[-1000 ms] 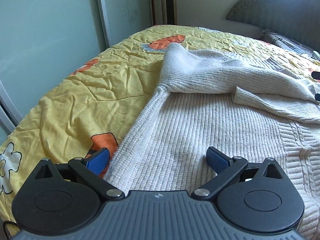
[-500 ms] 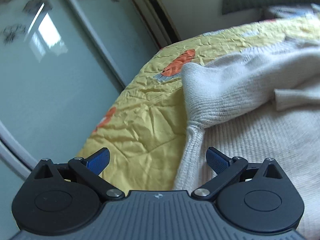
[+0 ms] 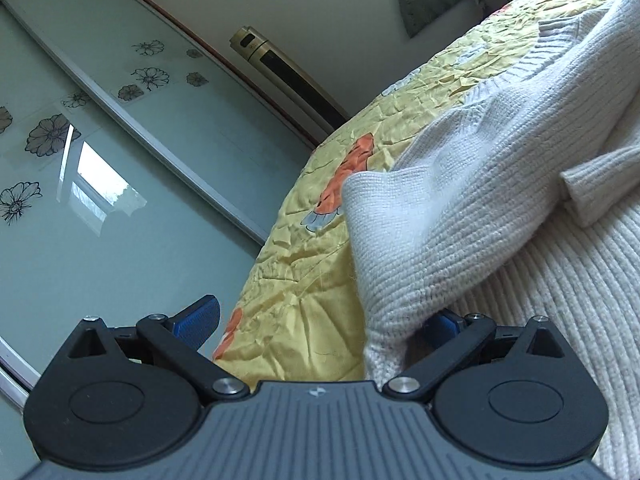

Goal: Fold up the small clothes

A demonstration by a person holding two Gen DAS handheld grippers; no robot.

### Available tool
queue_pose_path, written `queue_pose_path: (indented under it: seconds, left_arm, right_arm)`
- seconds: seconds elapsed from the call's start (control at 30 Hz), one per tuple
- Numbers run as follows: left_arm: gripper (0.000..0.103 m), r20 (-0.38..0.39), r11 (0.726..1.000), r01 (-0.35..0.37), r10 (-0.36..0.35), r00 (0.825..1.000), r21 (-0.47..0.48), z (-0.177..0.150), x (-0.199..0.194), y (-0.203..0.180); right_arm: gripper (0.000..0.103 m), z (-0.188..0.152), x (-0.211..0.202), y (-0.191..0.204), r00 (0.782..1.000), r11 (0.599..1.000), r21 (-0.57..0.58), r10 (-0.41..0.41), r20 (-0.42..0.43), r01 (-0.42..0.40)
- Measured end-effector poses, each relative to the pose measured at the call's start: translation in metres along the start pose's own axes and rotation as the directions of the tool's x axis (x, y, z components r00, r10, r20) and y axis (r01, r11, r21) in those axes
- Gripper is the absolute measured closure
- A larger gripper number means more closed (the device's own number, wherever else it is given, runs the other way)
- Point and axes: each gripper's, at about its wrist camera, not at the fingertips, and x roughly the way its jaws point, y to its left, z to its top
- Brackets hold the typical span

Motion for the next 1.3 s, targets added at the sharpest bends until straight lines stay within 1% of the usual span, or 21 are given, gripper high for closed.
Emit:
queue_pose_path:
  seconds: [0.03,0.1,0.17,0.2,0.23,0.3,0.37,0.47,0.6,0.63,0.7,0.8,0.87,0.93,0.97,1.0,1.03,1.07,1.13,1.23,1.3]
  left_arm:
    - [0.000,-0.002,1.000,0.001,-0.001,1.000,-0.011,-0.001,0.000,0.001]
    - [0.000,-0.005,0.999,-0.001,0.001,1.000,-0.036,-0.003,0.002,0.005]
    - [0.000,-0.016,0.997,0.008,-0.009,1.000,-0.070,-0.004,0.004,0.009]
    - [0.000,-0.023,0.996,0.014,-0.016,1.000,-0.093,-0.004,0.006,0.012]
    - [0.000,-0.030,0.993,0.016,-0.020,0.999,-0.117,-0.003,0.007,0.014]
    - [0.000,-0.052,0.983,0.016,-0.026,0.998,-0.185,-0.001,0.010,0.022]
    - [0.000,-0.080,0.967,0.021,-0.042,0.996,-0.255,-0.002,0.014,0.031]
    - [0.000,-0.132,0.931,0.046,-0.100,0.986,-0.363,-0.015,0.028,0.046]
    - [0.000,-0.140,0.855,0.108,-0.206,0.969,-0.508,-0.031,0.038,0.066]
    - [0.000,-0.140,0.846,0.112,-0.215,0.967,-0.522,-0.032,0.039,0.068]
    - [0.000,-0.136,0.847,0.109,-0.208,0.969,-0.521,-0.032,0.038,0.065]
    - [0.000,-0.135,0.846,0.108,-0.208,0.969,-0.523,-0.032,0.036,0.063]
    - [0.000,-0.135,0.823,0.125,-0.236,0.962,-0.554,-0.034,0.038,0.067]
    - [0.000,-0.135,0.783,0.147,-0.282,0.950,-0.604,-0.038,0.045,0.075]
    - [0.000,-0.134,0.762,0.158,-0.305,0.943,-0.628,-0.041,0.047,0.079]
    - [0.000,-0.133,0.736,0.166,-0.330,0.934,-0.656,-0.045,0.053,0.084]
    - [0.000,-0.133,0.716,0.171,-0.347,0.928,-0.676,-0.048,0.055,0.086]
    - [0.000,-0.133,0.701,0.174,-0.360,0.923,-0.691,-0.050,0.057,0.088]
    - [0.000,-0.132,0.689,0.178,-0.372,0.919,-0.703,-0.052,0.058,0.090]
    - [0.000,-0.147,0.712,0.162,-0.351,0.925,-0.683,-0.050,0.056,0.089]
    - [0.000,-0.156,0.739,0.152,-0.330,0.931,-0.656,-0.047,0.051,0.087]
  right_arm:
    - [0.030,0.000,-0.003,-0.002,1.000,1.000,0.030,0.008,-0.001,-0.008]
    - [0.027,-0.001,-0.006,-0.003,0.993,0.992,0.105,0.077,-0.093,-0.067]
    - [0.013,-0.009,-0.002,0.003,0.962,0.986,0.111,0.150,-0.229,-0.128]
    - [0.012,-0.015,0.001,0.010,0.941,0.987,0.070,0.161,-0.298,-0.146]
    - [0.011,-0.019,0.003,0.018,0.933,0.989,0.012,0.141,-0.331,-0.145]
    - [0.007,-0.025,0.007,0.033,0.933,0.988,-0.090,0.085,-0.349,-0.124]
    - [0.008,-0.024,0.013,0.033,0.941,0.989,-0.086,0.087,-0.326,-0.121]
    - [0.006,-0.015,0.007,0.033,0.977,0.991,-0.119,0.028,-0.211,-0.055]
    - [0.006,-0.003,-0.014,0.026,0.995,0.983,-0.185,-0.004,-0.101,-0.015]
    - [0.005,-0.001,-0.018,0.025,0.997,0.979,-0.205,-0.012,-0.078,-0.004]
    - [0.005,0.007,-0.014,0.023,0.997,0.970,-0.242,-0.033,-0.064,0.017]
    - [0.005,0.013,0.003,0.018,0.993,0.968,-0.251,-0.017,-0.121,-0.014]
    - [0.013,0.011,0.020,0.017,0.985,0.964,-0.263,-0.020,-0.171,-0.027]
    - [0.019,0.004,0.029,0.023,0.982,0.950,-0.310,-0.026,-0.185,-0.034]
    - [0.034,0.001,0.031,0.027,0.983,0.937,-0.348,-0.043,-0.179,-0.023]
    - [0.045,-0.002,0.032,0.032,0.982,0.923,-0.386,-0.073,-0.174,0.000]
    - [0.070,-0.003,0.033,0.034,0.981,0.912,-0.409,-0.096,-0.170,0.019]
    - [0.087,-0.004,0.031,0.034,0.979,0.908,-0.419,-0.108,-0.171,0.027]
    - [0.087,-0.003,0.026,0.032,0.978,0.916,-0.401,-0.088,-0.189,0.004]
    - [0.089,-0.002,0.010,0.037,0.981,0.896,-0.445,-0.078,-0.178,-0.009]
    - [0.089,-0.004,-0.002,0.044,0.983,0.872,-0.489,-0.076,-0.170,-0.017]
